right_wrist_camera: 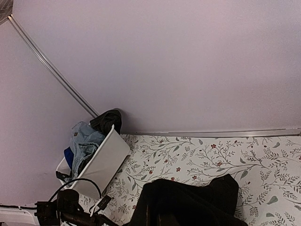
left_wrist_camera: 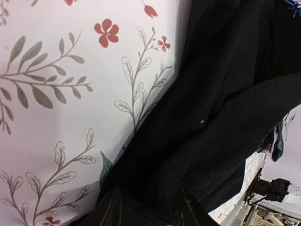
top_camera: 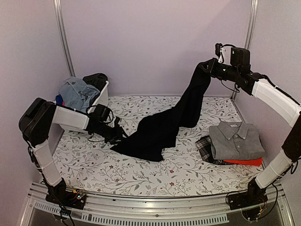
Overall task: Fold and stack the mixed laundry pile
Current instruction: Flatten out the crumpled T-shirt at the center of the board.
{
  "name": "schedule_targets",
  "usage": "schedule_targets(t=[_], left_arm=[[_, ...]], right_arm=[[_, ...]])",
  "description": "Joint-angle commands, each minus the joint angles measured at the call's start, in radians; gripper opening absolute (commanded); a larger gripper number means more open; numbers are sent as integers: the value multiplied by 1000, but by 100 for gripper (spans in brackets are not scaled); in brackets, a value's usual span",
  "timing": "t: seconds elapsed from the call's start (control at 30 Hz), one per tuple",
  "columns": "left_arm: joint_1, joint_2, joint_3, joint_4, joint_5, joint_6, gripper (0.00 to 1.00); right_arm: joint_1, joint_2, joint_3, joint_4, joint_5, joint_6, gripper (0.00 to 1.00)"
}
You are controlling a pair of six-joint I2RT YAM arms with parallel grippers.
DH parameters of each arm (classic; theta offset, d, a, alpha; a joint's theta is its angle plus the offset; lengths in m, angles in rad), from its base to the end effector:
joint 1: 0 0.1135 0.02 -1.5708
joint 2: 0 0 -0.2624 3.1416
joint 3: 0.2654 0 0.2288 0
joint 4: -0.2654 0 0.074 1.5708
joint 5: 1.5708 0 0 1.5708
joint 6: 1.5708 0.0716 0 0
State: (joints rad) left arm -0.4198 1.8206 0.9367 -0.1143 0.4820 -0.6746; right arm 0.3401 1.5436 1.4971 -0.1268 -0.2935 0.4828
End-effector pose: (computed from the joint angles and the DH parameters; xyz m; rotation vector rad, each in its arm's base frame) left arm 0.3022 -0.1712 0.1196 -0.1509 2.7329 -0.9911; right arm 0.3481 0.1452 0.4009 -0.0947 1.8130 0.8494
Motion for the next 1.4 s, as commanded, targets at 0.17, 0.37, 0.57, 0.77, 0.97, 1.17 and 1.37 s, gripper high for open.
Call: schedule_targets(t=[0.17,0.37,0.57,0.77,0.97,1.17,1.37], left_arm=[[-5,52,67,51,70,0,26],[-6,53,75,29,56,2,23],[-6,62,70,-32,12,12,33],[-8,58,64,-4,55,23,24],[-3,6,156,-15,63,59,0],[66,-75,446,-139,-72,151,0],[130,-73,832,-253,-206,187,0]], right_arm=[[0,-26,9,22,6,-1,0],[-5,-31,6,19,11,-3,0],[-7,-34,1,19,11,-1,0],[-7,-31,-2,21,7,-1,0],[-15,-31,12,18,17,-11,0],[-48,-35,81,18,32,-23,0],[-58,2,237,44,-55,-81,0]])
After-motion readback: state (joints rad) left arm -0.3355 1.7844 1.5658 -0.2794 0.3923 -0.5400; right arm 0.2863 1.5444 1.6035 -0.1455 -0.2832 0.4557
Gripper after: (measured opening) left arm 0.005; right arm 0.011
